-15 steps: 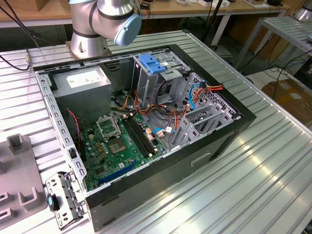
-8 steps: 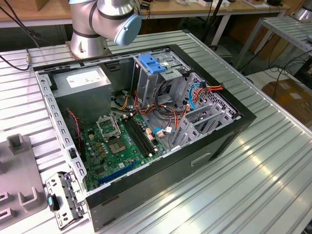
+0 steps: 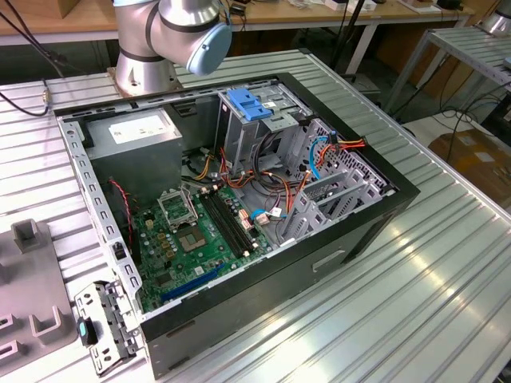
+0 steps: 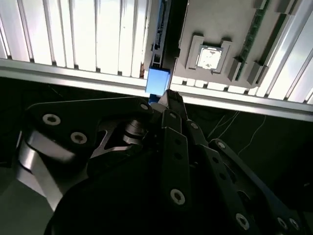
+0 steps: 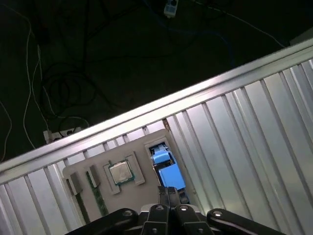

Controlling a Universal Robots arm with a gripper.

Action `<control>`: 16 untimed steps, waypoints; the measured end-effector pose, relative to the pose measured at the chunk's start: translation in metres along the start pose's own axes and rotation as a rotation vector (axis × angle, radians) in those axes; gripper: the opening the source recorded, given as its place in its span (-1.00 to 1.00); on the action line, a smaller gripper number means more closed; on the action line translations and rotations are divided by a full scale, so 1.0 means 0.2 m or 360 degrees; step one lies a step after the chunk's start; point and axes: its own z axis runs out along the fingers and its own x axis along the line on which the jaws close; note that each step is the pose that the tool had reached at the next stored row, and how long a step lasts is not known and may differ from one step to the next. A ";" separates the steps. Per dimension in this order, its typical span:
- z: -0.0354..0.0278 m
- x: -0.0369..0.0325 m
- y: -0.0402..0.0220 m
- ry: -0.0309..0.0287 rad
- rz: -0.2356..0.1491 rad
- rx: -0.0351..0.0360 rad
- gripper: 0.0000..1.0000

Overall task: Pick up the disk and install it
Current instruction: 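Pick up the disk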

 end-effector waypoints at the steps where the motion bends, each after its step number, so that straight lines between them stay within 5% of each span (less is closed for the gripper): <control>1: 0.007 0.000 0.000 0.00015 -0.0059 0.0002 -0.79; 3: 0.023 -0.002 -0.003 0.00052 -0.0180 0.0003 -0.66; 6: 0.038 -0.007 -0.012 0.00061 -0.0222 0.0004 -0.41; 8: 0.060 -0.008 -0.013 0.00092 -0.0319 0.0005 -0.04; 9: 0.063 -0.008 -0.013 0.00099 -0.0342 0.0005 -0.04; 16: 0.066 -0.008 -0.012 0.00098 -0.0358 0.0007 0.08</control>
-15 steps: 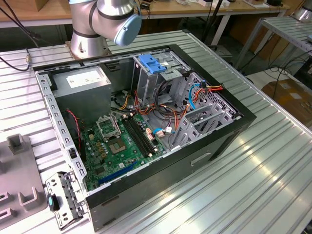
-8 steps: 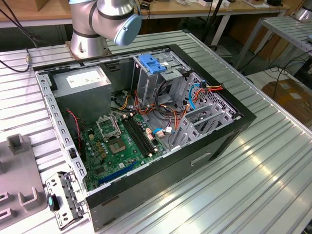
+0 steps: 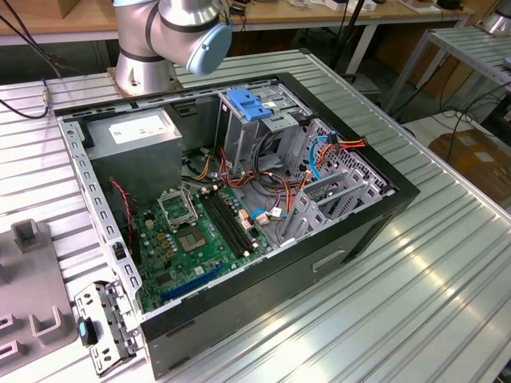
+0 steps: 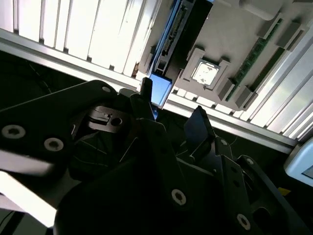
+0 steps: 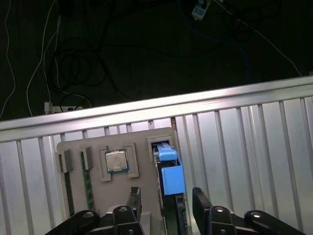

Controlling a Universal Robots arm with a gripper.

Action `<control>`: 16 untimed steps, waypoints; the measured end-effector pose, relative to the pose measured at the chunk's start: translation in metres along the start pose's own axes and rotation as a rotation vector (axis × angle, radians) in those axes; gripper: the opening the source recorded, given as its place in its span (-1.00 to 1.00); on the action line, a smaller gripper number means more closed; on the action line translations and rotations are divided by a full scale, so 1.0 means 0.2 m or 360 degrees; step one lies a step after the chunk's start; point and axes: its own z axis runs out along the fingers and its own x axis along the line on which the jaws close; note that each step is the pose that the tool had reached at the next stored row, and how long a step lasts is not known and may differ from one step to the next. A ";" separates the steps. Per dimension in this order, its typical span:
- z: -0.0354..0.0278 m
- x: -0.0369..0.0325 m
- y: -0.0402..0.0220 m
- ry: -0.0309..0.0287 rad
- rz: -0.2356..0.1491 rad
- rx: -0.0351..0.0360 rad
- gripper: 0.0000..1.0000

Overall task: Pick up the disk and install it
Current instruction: 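Pick up the disk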

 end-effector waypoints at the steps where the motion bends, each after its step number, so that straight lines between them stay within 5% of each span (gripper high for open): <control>1: 0.000 0.000 0.000 -0.00002 0.0000 0.0001 0.08; 13: 0.000 0.000 0.000 0.00001 0.0000 0.0001 0.08; 16: 0.021 -0.001 0.000 0.00024 -0.0035 0.0003 0.08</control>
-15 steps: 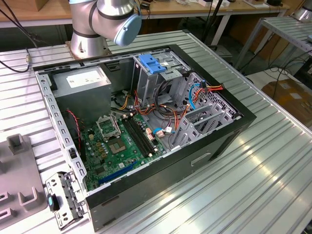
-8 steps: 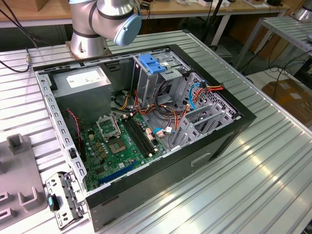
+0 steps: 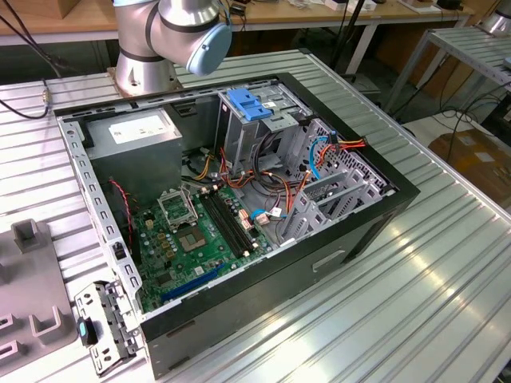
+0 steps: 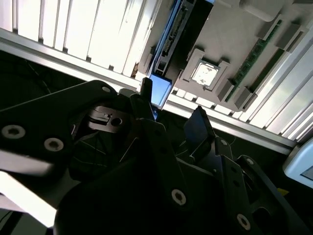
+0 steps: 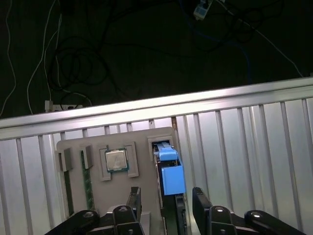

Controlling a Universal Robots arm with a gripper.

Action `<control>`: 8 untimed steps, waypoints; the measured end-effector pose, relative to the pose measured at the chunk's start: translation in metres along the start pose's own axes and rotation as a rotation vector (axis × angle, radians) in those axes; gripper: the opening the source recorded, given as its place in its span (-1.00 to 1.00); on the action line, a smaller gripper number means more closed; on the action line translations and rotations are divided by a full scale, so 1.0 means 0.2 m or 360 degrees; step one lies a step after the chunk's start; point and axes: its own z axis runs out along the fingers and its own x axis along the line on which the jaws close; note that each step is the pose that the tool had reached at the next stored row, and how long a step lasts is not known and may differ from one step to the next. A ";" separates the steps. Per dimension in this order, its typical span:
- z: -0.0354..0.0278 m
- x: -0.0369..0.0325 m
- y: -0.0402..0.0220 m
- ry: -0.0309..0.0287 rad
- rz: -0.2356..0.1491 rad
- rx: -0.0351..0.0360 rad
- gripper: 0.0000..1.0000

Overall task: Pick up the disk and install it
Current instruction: 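Pick up the disk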

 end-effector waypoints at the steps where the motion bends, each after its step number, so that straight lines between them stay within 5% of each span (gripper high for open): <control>1: 0.019 0.000 0.002 0.00004 -0.0010 0.0000 0.08; 8: 0.081 -0.005 0.024 0.00011 -0.0035 0.0012 0.08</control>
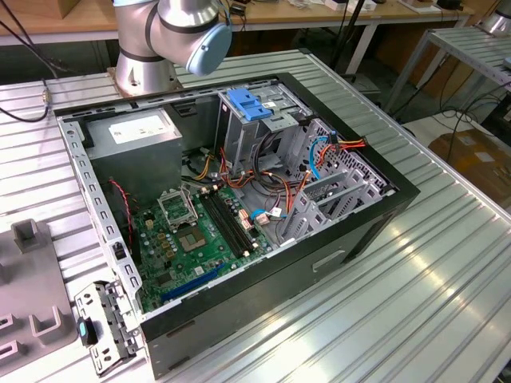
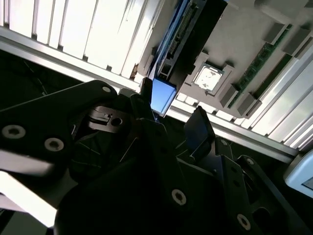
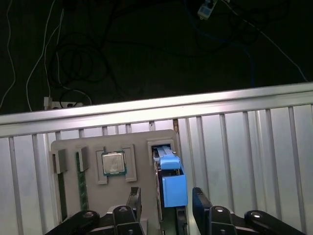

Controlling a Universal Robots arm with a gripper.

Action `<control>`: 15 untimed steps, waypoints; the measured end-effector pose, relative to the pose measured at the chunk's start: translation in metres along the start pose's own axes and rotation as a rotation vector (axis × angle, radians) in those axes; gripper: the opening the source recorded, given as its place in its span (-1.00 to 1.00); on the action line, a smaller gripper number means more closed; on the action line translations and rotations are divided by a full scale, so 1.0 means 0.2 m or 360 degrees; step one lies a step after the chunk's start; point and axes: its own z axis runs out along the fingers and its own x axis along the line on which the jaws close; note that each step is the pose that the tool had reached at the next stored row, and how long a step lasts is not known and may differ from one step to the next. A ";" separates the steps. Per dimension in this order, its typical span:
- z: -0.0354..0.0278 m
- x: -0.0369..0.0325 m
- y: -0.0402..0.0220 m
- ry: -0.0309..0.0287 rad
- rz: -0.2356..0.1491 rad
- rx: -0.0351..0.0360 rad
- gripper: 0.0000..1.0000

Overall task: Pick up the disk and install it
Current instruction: 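Pick up the disk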

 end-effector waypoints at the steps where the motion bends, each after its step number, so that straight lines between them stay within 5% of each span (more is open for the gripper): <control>1: 0.005 -0.001 0.001 -0.00004 -0.0006 0.0004 0.08; 5: 0.035 -0.010 0.014 -0.00011 -0.0027 0.0014 0.08; 9: 0.096 -0.017 0.032 0.00005 -0.0031 0.0015 0.08; 15: 0.147 -0.018 0.031 0.00011 -0.0031 0.0017 0.08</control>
